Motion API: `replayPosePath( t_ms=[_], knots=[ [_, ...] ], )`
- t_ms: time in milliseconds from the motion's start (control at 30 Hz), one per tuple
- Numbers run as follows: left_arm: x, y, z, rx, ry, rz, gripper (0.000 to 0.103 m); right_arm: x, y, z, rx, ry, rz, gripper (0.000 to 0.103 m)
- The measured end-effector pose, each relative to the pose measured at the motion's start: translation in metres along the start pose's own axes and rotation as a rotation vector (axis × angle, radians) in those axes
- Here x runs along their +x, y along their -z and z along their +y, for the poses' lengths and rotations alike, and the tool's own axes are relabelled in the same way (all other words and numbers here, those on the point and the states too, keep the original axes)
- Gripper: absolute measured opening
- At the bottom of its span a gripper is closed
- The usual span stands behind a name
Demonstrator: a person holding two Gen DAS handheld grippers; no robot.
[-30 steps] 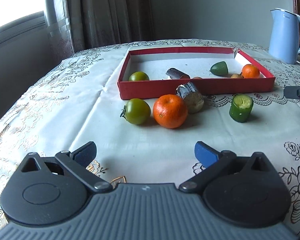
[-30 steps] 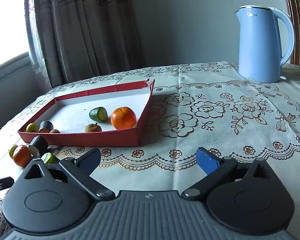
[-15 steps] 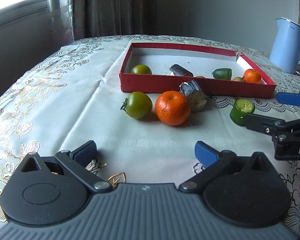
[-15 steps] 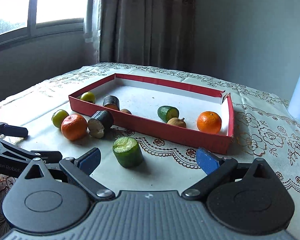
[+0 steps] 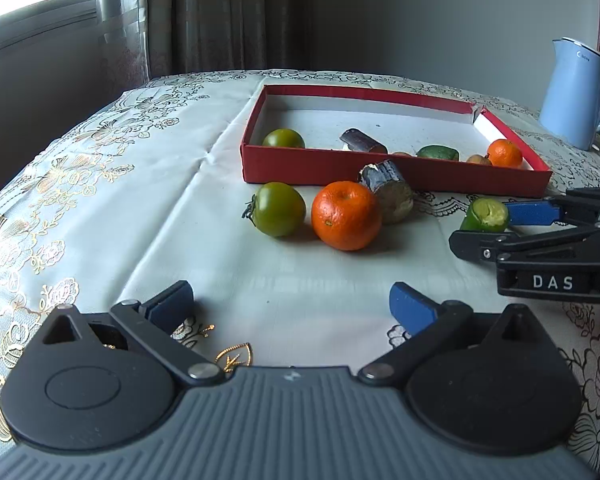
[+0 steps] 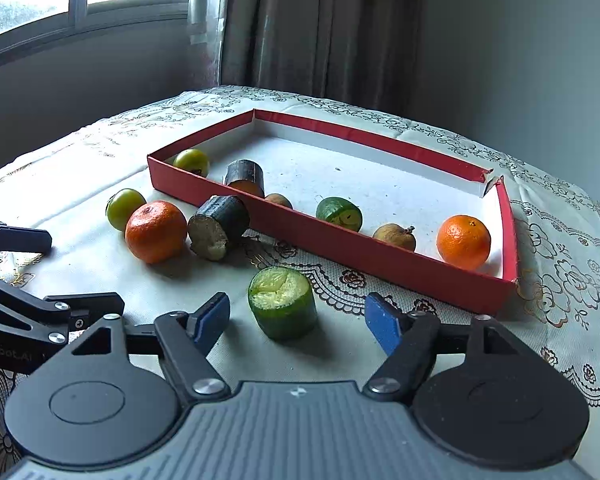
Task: Organize fruits
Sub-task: 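Move the right gripper to the green cucumber chunk and close on it, then carry the cucumber chunk into the tray and open the right gripper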
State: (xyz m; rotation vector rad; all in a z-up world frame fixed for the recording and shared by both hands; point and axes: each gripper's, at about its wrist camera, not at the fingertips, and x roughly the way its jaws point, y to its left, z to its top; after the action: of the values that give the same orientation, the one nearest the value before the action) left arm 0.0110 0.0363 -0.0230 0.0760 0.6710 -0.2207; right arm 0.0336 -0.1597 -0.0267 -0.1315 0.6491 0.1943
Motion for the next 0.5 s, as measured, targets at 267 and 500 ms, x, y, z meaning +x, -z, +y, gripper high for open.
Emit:
replayPosePath(
  t_ms=[267, 500],
  knots=[
    [0.000, 0.000, 0.000, 0.000, 0.000, 0.000, 0.103, 0.000, 0.000, -0.005, 0.031, -0.021, -0.008, 0.034],
    [0.000, 0.000, 0.001, 0.000, 0.000, 0.000, 0.103, -0.007, 0.001, -0.011, 0.070, -0.017, -0.044, 0.033]
  ],
)
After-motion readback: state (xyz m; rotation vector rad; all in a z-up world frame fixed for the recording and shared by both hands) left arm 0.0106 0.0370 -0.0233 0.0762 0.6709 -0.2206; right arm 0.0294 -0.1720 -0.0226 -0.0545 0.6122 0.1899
